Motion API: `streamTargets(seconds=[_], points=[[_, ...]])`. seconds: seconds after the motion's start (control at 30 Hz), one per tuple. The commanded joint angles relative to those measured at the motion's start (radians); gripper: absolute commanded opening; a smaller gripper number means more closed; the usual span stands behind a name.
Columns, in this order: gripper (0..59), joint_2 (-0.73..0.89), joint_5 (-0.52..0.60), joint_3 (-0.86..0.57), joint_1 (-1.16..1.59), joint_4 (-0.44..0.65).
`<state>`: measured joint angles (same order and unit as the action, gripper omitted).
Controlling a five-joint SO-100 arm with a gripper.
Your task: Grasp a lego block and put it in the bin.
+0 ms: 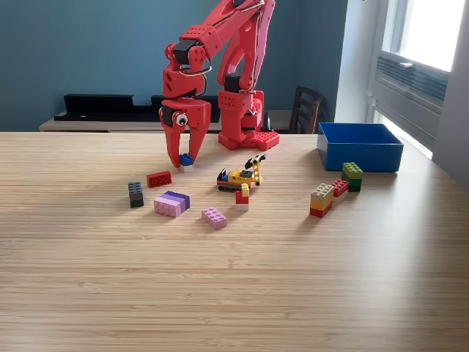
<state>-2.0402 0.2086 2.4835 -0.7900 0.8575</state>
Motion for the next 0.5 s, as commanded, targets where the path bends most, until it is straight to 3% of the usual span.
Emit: streamTargets(seconds=[0.03,0.23,0.5], points=[[0.1,-0.026,0.000,-0.021,0.003,-0.011],[0.1,-0.026,-0.034,-0.147,0.002,0.057],[0.1,-0.018,-0.107,-0.624,0.066,0.408]])
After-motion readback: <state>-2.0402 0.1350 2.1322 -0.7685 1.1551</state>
